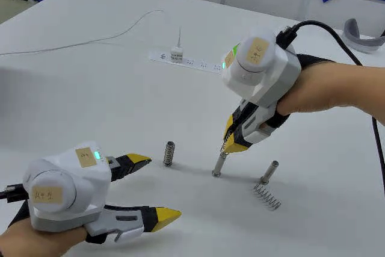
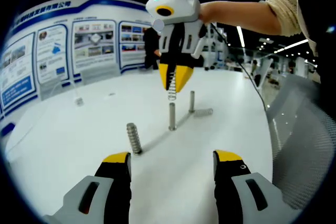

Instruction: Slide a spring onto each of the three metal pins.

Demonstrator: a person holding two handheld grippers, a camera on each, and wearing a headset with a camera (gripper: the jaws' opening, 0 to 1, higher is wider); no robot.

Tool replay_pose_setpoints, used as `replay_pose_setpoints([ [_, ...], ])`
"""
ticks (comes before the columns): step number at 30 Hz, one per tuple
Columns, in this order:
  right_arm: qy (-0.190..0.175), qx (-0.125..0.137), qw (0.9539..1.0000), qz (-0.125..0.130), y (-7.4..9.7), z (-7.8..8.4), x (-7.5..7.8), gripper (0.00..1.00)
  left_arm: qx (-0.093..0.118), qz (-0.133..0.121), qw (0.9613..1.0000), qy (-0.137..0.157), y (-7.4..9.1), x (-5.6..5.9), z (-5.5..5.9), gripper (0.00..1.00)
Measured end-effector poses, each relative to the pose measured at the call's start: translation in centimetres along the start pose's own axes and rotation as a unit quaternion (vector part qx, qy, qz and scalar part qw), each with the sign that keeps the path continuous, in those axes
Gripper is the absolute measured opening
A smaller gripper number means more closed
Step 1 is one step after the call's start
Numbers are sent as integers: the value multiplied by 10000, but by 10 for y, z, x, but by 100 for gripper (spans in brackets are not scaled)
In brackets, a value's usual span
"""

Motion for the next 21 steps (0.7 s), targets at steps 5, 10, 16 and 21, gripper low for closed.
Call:
replay_pose_setpoints([
  [5, -21, -19, 10000, -48, -2, 1, 0, 12, -2, 6, 10000, -3, -1, -1, 0, 64],
  [10, -36, -52, 10000, -66, -6, 3, 1, 12, -17, -13, 10000, 5, 0, -1, 1, 64],
  [16, -56, -76, 9999, -76, -9, 5, 3, 12, -28, -23, 10000, 7, 1, -2, 2, 63],
  [21, -61, -93, 9999, -93, -12, 5, 3, 12, -45, -23, 10000, -15, 0, -2, 1, 63],
])
Point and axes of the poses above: the centre of the closed fingertips' face, and the gripper's own axes: y roughly backward along the fingers, x roughly to its right, z roughly out of its underside, the point moved 6 cm from there along y, roughly backward along the fingers, and after that the axes turned 8 degrees about -y, right-handed, at the moved point
